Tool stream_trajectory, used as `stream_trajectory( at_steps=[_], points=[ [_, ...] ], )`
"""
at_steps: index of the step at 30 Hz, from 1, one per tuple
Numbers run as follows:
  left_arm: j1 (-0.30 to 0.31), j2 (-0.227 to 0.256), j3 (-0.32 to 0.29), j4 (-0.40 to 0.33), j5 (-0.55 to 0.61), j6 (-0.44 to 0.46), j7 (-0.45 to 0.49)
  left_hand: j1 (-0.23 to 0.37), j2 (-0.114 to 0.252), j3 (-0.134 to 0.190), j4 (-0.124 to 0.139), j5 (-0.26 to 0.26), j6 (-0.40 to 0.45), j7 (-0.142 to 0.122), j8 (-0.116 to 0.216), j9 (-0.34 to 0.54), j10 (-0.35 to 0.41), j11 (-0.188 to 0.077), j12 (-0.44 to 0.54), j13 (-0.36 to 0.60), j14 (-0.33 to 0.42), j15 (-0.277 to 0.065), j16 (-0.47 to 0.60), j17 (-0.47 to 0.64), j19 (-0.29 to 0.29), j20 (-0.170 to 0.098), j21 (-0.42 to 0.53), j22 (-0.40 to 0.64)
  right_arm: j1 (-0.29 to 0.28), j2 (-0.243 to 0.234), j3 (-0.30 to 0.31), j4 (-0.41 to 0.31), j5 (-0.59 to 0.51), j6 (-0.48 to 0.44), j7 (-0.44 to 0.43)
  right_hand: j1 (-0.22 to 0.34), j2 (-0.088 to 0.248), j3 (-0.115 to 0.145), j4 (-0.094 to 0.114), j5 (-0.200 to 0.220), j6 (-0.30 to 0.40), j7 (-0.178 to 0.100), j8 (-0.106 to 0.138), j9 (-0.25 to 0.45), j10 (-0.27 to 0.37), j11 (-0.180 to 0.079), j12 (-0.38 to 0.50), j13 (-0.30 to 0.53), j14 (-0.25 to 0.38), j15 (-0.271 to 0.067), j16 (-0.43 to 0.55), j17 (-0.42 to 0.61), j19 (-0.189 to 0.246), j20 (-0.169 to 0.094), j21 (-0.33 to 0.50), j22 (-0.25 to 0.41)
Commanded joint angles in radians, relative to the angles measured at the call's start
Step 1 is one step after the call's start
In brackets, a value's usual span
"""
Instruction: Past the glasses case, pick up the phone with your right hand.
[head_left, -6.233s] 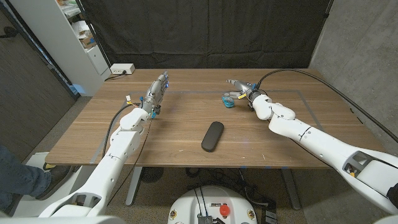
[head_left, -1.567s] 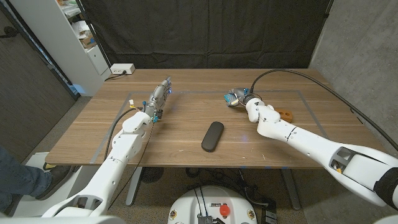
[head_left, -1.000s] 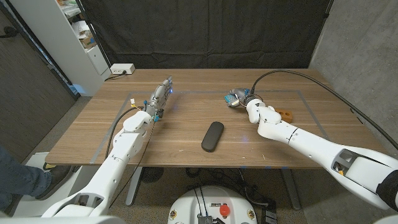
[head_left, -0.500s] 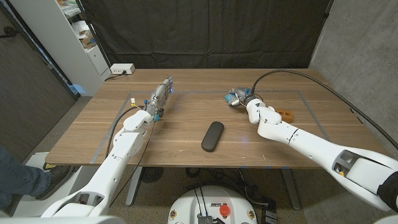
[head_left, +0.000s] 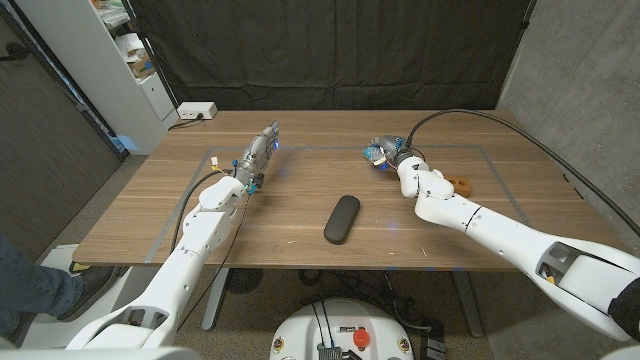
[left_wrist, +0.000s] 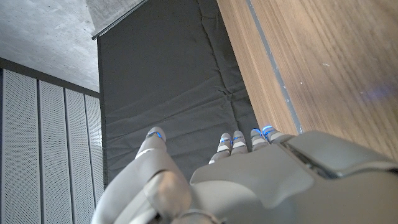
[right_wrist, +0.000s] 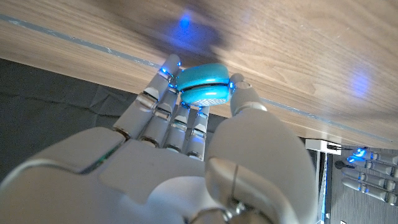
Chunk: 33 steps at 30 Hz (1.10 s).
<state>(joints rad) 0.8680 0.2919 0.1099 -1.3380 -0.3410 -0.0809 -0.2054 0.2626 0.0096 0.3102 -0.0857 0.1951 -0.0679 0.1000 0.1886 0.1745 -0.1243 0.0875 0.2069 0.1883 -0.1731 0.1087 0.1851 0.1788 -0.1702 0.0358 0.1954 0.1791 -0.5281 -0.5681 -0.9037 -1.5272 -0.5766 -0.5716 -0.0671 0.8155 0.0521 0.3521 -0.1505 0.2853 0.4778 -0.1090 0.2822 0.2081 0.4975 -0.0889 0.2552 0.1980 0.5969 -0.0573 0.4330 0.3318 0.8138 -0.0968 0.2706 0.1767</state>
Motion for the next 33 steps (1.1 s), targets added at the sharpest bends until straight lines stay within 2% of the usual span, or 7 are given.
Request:
stream_trajectory(
  at_steps=[1,23,33],
  points=[
    [-0.004,0.000,-0.002,0.005,0.001,-0.004,-0.003,0.003,0.006,0.001,-0.003,-0.005,-0.003,0.001,-0.001,0.005,-0.005,-0.002,0.001,0.005,-0.010,0.002,0.002,0.003,-0.036,0.009,0.000,0.001,-0.020,-0.006,0.021,-0.035,-0.003,-0.018,-0.034,0.006,0.003,-0.004,0.003,-0.003,0.007,0.008,0.000,0.002,0.014,-0.007,0.000,0.005,0.012,-0.134,0.003,0.003,0.001,-0.028,-0.004,0.001],
    [-0.007,0.006,-0.005,0.000,-0.004,-0.013,-0.016,0.003,0.007,0.000,-0.004,-0.005,-0.003,0.002,-0.001,0.005,-0.006,0.000,0.001,0.005,-0.012,0.003,0.001,0.003,-0.036,0.009,0.001,0.002,-0.051,-0.032,0.053,-0.128,-0.021,-0.033,-0.075,0.010,0.009,-0.006,0.006,-0.015,0.021,0.009,0.001,0.002,0.033,-0.011,0.001,0.005,0.034,-0.145,0.011,0.012,0.018,-0.032,-0.001,0.002],
    [-0.009,0.006,-0.005,0.004,-0.008,-0.015,-0.022,0.003,0.008,0.000,-0.005,-0.005,-0.003,0.002,-0.001,0.005,-0.005,0.001,0.001,0.005,-0.011,0.002,0.002,0.003,-0.037,0.009,0.001,0.002,-0.071,-0.034,0.090,-0.148,0.012,0.021,-0.108,0.013,0.011,-0.005,0.006,-0.020,0.027,0.009,0.001,0.002,0.040,-0.011,0.001,0.006,0.045,-0.147,0.013,0.015,0.021,-0.034,-0.002,0.002]
  ],
)
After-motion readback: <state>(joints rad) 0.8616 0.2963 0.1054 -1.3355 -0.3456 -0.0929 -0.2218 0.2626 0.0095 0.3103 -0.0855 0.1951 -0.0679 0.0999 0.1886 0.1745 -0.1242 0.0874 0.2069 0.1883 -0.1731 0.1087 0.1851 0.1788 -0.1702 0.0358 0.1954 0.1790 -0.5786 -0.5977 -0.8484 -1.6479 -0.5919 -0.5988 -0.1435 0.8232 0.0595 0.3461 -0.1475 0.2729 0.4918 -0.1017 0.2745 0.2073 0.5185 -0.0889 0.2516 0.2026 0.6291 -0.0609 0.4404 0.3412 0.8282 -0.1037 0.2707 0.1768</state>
